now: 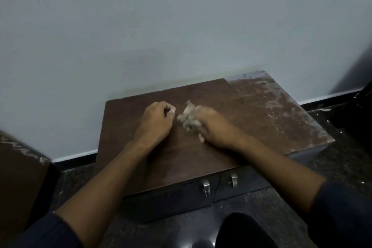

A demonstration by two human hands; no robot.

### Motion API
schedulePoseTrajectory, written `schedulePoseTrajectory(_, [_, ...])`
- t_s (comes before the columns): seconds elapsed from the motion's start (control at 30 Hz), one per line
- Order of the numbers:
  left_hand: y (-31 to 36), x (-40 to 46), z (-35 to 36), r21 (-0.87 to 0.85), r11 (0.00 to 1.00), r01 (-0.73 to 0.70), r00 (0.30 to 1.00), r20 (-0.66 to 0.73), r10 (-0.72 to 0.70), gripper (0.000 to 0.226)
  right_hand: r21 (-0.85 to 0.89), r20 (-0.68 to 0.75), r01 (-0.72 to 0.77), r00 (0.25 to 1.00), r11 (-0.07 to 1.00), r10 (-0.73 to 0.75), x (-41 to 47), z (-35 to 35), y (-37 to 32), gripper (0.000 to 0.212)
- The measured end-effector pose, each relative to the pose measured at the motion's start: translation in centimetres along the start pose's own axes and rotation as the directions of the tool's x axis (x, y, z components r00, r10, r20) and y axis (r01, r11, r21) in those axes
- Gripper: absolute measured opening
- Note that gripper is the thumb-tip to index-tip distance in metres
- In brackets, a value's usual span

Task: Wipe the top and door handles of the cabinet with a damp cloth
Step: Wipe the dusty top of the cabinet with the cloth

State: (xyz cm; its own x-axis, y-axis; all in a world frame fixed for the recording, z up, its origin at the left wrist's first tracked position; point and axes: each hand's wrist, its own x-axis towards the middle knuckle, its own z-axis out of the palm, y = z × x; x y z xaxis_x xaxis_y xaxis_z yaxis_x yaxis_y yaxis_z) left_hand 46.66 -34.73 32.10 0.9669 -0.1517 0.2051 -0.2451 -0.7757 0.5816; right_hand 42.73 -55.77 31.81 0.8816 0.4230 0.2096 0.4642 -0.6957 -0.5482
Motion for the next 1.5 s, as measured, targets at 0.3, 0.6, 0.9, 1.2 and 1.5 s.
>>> schedulePoseTrajectory(0.3, [-1.8, 0.5, -2.1, 0.005, 1.0, 0.028, 0.996, -0.082, -0.027, 0.019, -0.023, -0.011, 0.013, 1.0, 1.0, -0.014, 6.7, 4.0, -2.4, 0.019])
schedulePoseTrajectory(0.6, [-3.8, 0.3, -1.8, -0.063, 0.995, 0.078, 0.991, -0.101, -0.084, 0.022, -0.259, -0.143, -0.441, 0.898, 0.86, 0.417, 13.5, 2.5, 3.3, 0.037])
schedulePoseTrajectory(0.9, [-4.8, 0.3, -2.9, -0.094, 0.994, 0.058, 0.952, -0.294, -0.083, 0.016, -0.136, 0.098, -0.044, 0.993, 0.99, 0.058, 16.6, 8.4, -4.8, 0.019])
schedulePoseTrajectory(1.2, [-1.3, 0.4, 0.0, -0.072, 0.997, -0.012, 0.996, -0.085, 0.006, 0.014, -0.166, -0.221, -0.378, 0.915, 0.911, 0.339, 6.5, -0.4, 3.7, 0.016])
schedulePoseTrajectory(1.5, [4.7, -1.2, 2.0, -0.033, 0.999, -0.044, 0.98, -0.197, 0.036, 0.014, 0.021, -0.108, -0.086, 0.99, 0.996, 0.087, -0.2, 4.5, -4.4, 0.038])
